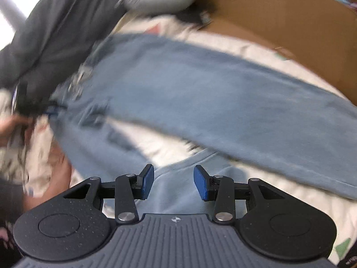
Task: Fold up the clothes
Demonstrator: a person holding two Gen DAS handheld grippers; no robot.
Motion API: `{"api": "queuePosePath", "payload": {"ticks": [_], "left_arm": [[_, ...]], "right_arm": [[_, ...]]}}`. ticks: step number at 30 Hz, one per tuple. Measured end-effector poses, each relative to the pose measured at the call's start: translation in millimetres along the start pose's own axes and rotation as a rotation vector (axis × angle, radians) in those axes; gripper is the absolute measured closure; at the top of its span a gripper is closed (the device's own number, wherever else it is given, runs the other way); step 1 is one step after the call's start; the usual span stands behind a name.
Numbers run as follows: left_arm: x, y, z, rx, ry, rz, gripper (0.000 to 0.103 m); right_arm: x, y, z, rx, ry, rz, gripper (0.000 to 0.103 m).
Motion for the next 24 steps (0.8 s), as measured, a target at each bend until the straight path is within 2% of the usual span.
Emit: {"api": "queuePosePath", "payload": {"ticks": [4,7,10,13,15,16,18,24], "left_arm": [[1,4,-1,0.006,-0.006,-0.005,0.033],[4,5,0,0.003,-0.008,-0.009,0.033],[6,7,1,0.000,-0.010,-0.012,0.033],[8,8,1,0.006,-0.010,-0.016,0.033],[8,8,0,0.007,-0.009,-0.020,0.033],[8,9,0,0.007,-0.010,-0.023,0.033],[7,9,0,0.007,-0.012,-0.029,0.033],[7,9,0,0.022,-0.013,-0.030,0.033]], "right_arm": [[32,25,-9,-0.050,0.079,0.022,0.056],[56,26,-11,-0.046,0.123,-0.033,0.056],[73,20,-5,0.013,0.157,-0.113,0.056],[83,13,0,0.088,0.190,-0.131,0.056],[88,6,3,0.174,0.193,-0.130,0.050],[92,4,5,0.219,0.189,-0.120,0.043],[100,2,7,0.277,0.182,-0.113,0.041],[126,-2,4,0.229,0.229,-0.241,0.042]]}}
Point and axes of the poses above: each gripper's, at about its wrist camera, not at the fingertips, and x roughly the way its jaws point, y to its left, z to its top, the point moved 7 cm from there along x, roughly the way its jaws point, and after that the axes turned 5 degrees about x, right-handed, at the moved point
